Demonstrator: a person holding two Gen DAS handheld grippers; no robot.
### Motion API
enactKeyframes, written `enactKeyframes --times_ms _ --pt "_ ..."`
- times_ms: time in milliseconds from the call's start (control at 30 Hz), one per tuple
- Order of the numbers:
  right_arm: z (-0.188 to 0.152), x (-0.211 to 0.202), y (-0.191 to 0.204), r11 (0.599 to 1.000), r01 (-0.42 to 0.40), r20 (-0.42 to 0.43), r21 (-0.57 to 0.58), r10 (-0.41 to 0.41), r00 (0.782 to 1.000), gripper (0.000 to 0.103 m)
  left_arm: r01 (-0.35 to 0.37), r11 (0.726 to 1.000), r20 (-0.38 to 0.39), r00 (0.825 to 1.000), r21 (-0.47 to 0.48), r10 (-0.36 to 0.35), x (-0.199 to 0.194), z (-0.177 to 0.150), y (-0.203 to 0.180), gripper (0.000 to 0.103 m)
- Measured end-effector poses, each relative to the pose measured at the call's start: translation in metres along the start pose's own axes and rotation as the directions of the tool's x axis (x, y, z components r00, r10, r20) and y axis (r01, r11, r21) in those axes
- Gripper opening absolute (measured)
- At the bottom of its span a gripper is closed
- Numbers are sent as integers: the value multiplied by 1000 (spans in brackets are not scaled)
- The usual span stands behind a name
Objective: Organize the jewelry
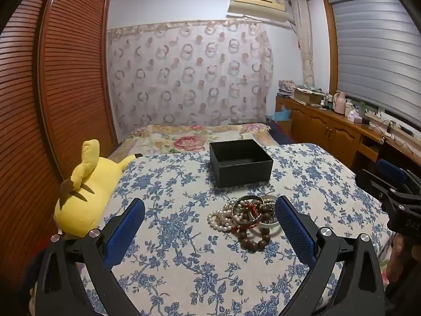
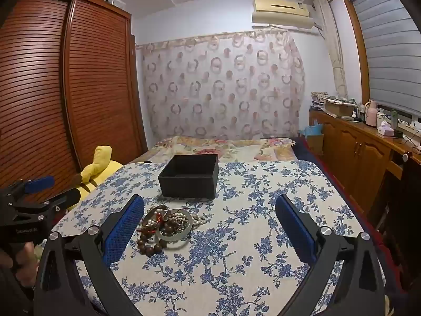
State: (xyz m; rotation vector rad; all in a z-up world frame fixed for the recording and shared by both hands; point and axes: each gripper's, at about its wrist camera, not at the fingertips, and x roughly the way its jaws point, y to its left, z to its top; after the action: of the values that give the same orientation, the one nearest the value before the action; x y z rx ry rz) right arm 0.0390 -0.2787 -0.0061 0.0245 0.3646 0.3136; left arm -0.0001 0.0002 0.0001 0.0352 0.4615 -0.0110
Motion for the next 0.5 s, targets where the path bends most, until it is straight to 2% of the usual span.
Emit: enactKeyframes --times_ms 500 --pt "-1 1 1 1000 0 -6 5 0 1000 101 5 1000 7 1000 -9 -5 -1 0 1 95"
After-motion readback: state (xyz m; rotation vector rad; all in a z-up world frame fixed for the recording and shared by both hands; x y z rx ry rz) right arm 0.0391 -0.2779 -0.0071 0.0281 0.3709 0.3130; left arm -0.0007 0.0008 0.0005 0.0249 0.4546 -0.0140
